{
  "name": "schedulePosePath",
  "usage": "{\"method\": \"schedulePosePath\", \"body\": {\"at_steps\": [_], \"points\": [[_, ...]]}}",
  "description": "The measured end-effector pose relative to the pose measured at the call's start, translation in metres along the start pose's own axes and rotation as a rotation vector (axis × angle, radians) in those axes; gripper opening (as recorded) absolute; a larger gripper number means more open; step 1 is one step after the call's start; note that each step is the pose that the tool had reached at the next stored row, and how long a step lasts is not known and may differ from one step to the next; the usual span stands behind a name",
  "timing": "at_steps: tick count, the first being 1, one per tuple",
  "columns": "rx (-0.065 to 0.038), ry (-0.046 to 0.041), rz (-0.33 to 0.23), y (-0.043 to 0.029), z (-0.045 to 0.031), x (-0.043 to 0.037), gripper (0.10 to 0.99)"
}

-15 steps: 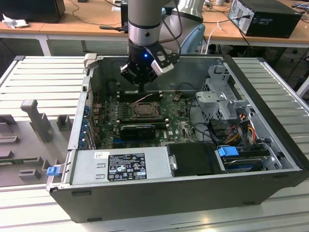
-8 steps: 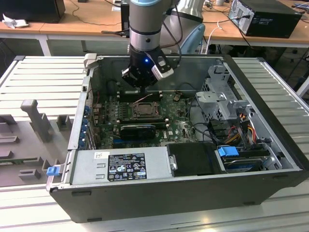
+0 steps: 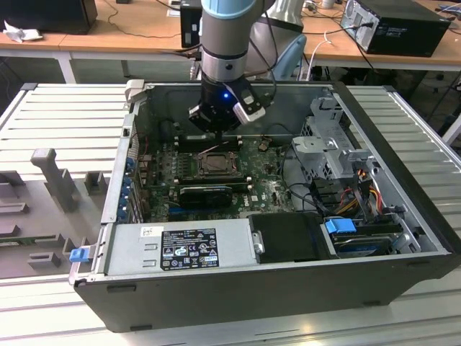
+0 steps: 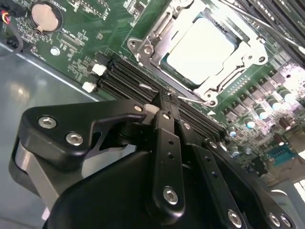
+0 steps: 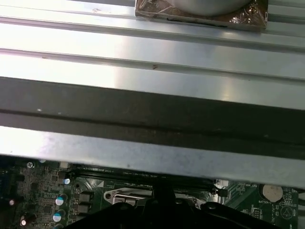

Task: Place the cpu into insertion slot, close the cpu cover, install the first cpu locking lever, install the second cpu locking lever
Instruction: 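Install the first cpu locking lever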

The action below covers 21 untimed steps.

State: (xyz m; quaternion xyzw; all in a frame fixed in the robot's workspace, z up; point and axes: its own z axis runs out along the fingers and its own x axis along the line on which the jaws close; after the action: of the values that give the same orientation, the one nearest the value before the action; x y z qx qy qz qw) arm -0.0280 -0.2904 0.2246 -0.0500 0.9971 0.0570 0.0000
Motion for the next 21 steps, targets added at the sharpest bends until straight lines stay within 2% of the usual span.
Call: {"method": "schedulePosePath", "body": {"at_steps": [11,21], "points": [[0.000,-0.0001,0.000,0.0005,0.0084,-0.0092,0.106],[0.000,0.0004,-0.004,-0.0018,0.0122,-0.0094,0.106]]}}
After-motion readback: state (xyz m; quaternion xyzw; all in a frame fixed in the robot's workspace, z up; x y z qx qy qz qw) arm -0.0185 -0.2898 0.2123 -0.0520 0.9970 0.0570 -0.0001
